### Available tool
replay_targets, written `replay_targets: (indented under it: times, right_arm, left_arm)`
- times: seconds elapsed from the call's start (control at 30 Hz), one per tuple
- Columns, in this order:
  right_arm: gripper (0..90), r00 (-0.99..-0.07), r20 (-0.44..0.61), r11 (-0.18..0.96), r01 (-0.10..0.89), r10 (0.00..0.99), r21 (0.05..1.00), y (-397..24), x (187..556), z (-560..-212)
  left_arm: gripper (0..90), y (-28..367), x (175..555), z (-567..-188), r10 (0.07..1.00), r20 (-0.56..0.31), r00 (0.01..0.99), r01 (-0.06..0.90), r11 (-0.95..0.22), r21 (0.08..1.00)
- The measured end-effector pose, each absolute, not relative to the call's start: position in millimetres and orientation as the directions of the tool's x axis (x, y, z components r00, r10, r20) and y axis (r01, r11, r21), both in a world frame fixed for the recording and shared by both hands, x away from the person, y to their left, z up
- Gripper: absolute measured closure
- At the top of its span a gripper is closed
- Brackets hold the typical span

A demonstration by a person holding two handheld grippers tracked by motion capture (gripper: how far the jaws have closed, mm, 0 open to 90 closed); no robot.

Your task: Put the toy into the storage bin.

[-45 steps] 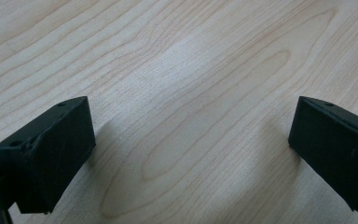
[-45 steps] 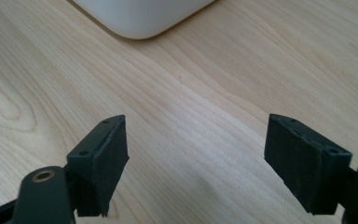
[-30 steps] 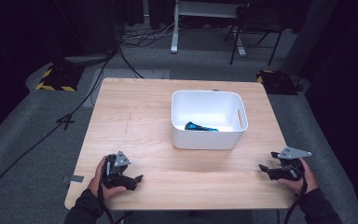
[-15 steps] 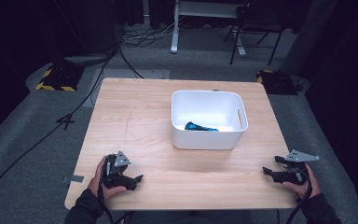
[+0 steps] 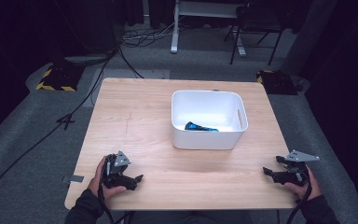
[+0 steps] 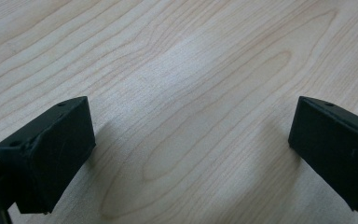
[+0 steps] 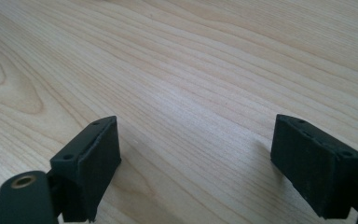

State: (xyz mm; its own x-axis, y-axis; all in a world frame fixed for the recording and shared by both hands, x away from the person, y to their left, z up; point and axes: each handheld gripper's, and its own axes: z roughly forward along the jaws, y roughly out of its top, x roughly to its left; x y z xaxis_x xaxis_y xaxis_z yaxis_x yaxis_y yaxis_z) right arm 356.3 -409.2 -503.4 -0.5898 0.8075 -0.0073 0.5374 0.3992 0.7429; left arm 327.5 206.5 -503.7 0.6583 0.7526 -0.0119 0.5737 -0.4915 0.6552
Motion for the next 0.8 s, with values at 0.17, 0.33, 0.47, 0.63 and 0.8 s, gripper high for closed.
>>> replay_targets:
  times: [0.17,0.33,0.47,0.63,0.8]
  right_arm:
    - [16.0,-0.588,-0.007,0.396,0.536,0.809,0.745,-408.9,356.3,-503.7]
    - [15.9,-0.587,-0.007,0.396,0.536,0.809,0.745,-408.9,356.3,-503.7]
    - [15.9,-0.588,-0.007,0.396,0.536,0.809,0.746,-408.9,356.3,-503.7]
    - [15.9,-0.588,-0.007,0.396,0.536,0.809,0.746,-408.9,356.3,-503.7]
    - [16.0,-0.588,-0.007,0.396,0.536,0.809,0.746,-408.9,356.3,-503.7]
  left_arm:
    - [0.6,206.8,326.1,-503.8,0.76,-0.01,0.65,0.578,-0.486,0.656]
    - [0.6,206.9,326.1,-503.8,0.759,-0.009,0.651,0.577,-0.487,0.655]
    - [0.6,206.8,326.1,-503.9,0.76,-0.01,0.65,0.577,-0.486,0.656]
    - [0.6,206.7,326.1,-503.9,0.76,-0.01,0.65,0.577,-0.485,0.657]
    - [0.4,206.6,327.2,-503.8,0.754,-0.028,0.657,0.585,-0.486,0.65]
